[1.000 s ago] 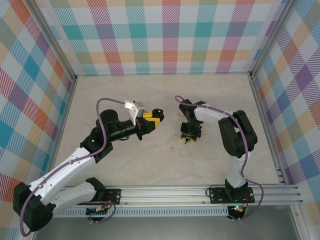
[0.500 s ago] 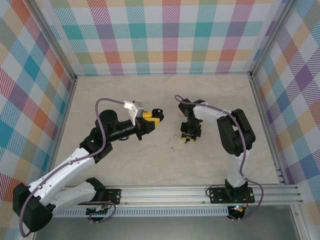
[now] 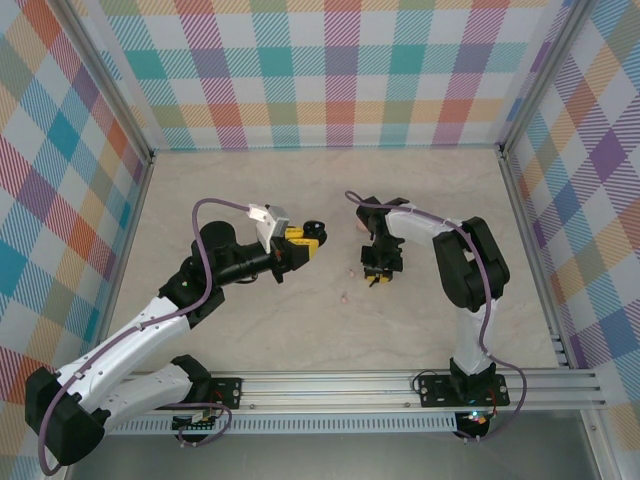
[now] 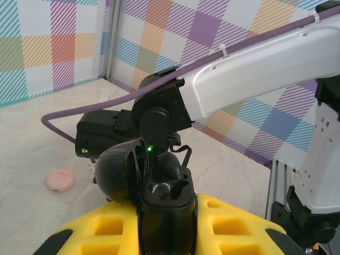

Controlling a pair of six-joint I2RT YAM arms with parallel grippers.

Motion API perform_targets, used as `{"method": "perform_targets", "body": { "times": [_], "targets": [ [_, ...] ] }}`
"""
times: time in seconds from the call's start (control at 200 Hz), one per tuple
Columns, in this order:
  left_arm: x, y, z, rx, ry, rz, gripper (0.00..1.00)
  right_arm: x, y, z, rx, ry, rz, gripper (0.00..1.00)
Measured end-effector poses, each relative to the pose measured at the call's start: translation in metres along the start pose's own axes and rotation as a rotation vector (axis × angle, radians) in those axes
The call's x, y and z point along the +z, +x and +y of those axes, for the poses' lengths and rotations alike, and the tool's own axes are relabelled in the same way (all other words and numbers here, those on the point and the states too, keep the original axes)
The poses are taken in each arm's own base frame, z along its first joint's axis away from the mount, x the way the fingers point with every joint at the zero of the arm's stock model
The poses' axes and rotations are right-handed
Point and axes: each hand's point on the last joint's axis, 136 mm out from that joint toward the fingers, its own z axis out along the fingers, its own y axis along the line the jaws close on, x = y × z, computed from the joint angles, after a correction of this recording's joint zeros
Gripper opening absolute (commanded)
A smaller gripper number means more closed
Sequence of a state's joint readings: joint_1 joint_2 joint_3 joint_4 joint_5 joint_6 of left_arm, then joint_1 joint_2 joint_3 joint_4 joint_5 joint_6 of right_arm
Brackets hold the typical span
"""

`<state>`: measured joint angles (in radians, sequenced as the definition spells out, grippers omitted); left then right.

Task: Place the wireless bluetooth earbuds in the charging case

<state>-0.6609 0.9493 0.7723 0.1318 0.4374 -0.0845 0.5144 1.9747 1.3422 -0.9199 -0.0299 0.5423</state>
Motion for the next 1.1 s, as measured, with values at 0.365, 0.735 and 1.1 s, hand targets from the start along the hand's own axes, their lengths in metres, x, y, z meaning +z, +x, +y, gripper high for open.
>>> {"method": "perform_targets", "body": {
  "times": [0.365, 0.735, 1.1],
  "targets": [
    [0.002, 0.007, 0.003, -0.009, -0.009, 0.015, 0.19, -0.012, -0.021, 0.013, -0.204, -0.065, -0.101, 0.22],
    [0.002, 0.007, 0.005, -0.012, -0.016, 0.015, 0.19, -0.006, -0.039, 0.017, -0.344, -0.014, -0.079, 0.29],
    [0.002, 0.007, 0.005, -0.012, -0.016, 0.015, 0.19, -0.007, -0.035, 0.015, -0.290, -0.002, -0.055, 0.51]
  ]
}}
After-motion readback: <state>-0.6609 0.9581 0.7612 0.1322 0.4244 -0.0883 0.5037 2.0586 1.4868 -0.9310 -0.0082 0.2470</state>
